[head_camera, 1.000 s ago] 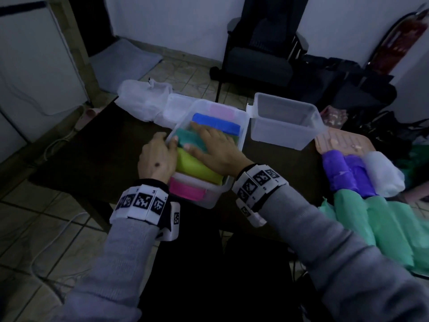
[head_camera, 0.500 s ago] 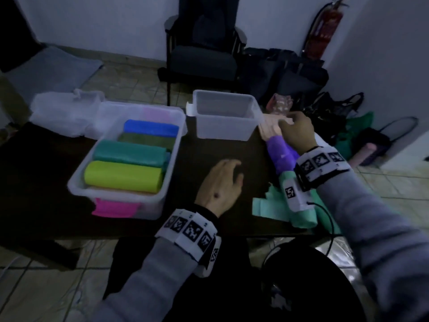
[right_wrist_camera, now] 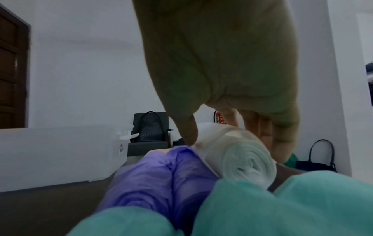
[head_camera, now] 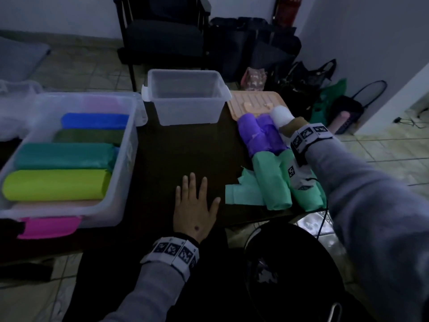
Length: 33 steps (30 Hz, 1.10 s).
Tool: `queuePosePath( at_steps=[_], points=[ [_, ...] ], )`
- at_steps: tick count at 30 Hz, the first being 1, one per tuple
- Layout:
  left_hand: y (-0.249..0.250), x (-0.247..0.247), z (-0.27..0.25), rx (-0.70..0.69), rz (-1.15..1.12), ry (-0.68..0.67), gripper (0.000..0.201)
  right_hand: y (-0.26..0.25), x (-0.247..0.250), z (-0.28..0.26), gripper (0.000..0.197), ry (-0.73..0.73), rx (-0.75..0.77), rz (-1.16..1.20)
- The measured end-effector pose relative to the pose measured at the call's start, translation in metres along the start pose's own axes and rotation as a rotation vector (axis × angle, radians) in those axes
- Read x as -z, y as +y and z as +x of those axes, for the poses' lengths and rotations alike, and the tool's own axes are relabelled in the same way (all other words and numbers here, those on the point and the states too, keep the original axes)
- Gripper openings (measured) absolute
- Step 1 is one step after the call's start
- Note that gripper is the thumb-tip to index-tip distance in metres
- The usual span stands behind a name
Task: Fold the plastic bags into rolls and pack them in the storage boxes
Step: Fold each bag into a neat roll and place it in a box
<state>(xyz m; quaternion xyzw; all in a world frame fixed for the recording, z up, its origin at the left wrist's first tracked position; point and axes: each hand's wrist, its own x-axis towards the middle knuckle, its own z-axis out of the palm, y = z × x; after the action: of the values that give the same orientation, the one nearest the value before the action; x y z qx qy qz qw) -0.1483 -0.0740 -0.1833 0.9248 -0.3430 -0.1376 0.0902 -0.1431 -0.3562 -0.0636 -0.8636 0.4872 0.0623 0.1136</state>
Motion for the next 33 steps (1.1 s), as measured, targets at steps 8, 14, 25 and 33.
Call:
queuePosePath(
  at_steps=[8,14,25,33],
  points=[
    [0.000,-0.004,0.000,0.000,0.000,0.049,0.065,-0.005,-0.016,0.035,0.021,0.022,0.089,0.108],
    [0.001,-0.004,-0.001,0.002,0.014,0.082,0.065,0.023,-0.028,0.009,0.047,0.074,-0.166,-0.060],
    [0.000,-0.002,-0.001,0.002,-0.010,0.034,0.065,-0.007,-0.014,-0.031,0.048,0.262,-0.119,0.158],
    [-0.006,0.000,-0.001,-0.041,-0.060,-0.011,0.065,-0.061,-0.057,-0.090,0.050,0.136,0.305,0.005]
  ],
)
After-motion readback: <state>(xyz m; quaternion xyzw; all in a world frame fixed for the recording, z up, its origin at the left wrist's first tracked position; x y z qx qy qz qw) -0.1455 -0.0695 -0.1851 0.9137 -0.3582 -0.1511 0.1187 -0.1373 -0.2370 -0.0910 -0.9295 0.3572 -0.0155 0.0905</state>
